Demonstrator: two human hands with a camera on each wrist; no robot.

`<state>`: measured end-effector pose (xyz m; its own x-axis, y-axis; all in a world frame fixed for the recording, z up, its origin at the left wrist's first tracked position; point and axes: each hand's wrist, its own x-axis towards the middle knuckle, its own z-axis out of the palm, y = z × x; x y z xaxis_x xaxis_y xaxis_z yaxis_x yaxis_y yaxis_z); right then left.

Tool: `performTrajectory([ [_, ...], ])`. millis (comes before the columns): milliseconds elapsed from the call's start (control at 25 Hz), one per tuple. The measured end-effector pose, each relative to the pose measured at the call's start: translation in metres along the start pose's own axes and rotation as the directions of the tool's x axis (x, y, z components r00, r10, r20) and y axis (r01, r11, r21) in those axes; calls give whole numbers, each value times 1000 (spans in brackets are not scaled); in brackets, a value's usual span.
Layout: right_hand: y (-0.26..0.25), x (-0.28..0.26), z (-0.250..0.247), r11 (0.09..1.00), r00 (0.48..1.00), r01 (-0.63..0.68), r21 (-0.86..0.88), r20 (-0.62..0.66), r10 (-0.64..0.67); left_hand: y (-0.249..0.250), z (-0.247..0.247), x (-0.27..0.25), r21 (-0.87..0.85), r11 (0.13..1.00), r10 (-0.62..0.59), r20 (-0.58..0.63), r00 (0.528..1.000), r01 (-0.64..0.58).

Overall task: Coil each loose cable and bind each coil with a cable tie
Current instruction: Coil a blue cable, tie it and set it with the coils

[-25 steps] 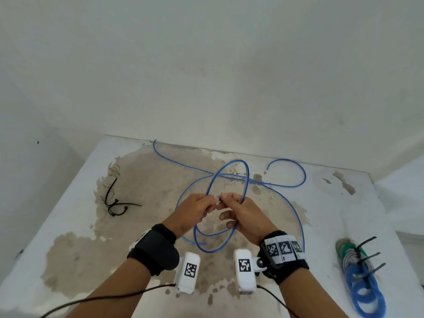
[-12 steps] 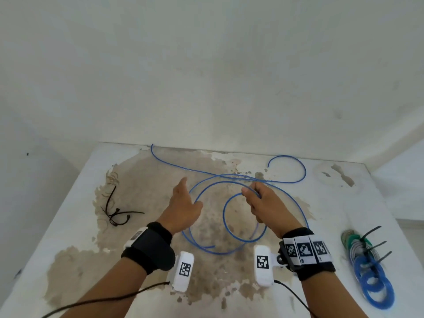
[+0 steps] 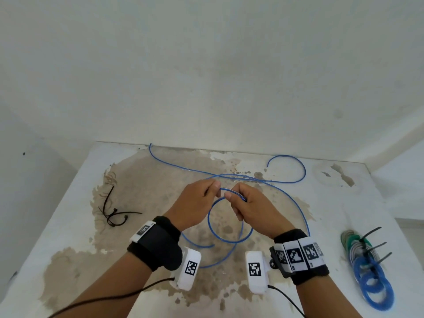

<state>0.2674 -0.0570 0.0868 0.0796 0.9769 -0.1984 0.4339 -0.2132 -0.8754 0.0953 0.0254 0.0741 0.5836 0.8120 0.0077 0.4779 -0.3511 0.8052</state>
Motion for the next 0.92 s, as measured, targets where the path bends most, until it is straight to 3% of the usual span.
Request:
performTrajectory([
  [80,1,-2,2,999,999,2,37,-46,-1,-2,-4,-3,-28,998,-62,-35,997,61],
  [200,4,-1,4,995,992,19,94,-129,-7,-6,-7,-7,-34,996,-79,10,997,79],
  [360,1,0,5,992,983,4,130,-180,20,-14,-7,-8,-86,988,-135,-79,988,128],
  [480,-2,1,3,991,985,5,133,-170,17,-12,-8,-7,-110,975,-192,40,981,196],
  [600,-10,-1,5,993,994,29,116,-111,-16,5,-15,-5,-272,951,-113,138,984,148],
  [680,-12,-3,8,987,992,36,159,-125,-16,17,-18,-3,-256,959,-67,211,975,121],
  [800,-12,-3,10,981,990,17,192,-137,10,21,-21,-4,-244,940,-146,341,929,238],
  [920,-8,-7,10,967,994,-34,253,-95,60,15,-22,-4,-209,948,-161,338,927,241],
])
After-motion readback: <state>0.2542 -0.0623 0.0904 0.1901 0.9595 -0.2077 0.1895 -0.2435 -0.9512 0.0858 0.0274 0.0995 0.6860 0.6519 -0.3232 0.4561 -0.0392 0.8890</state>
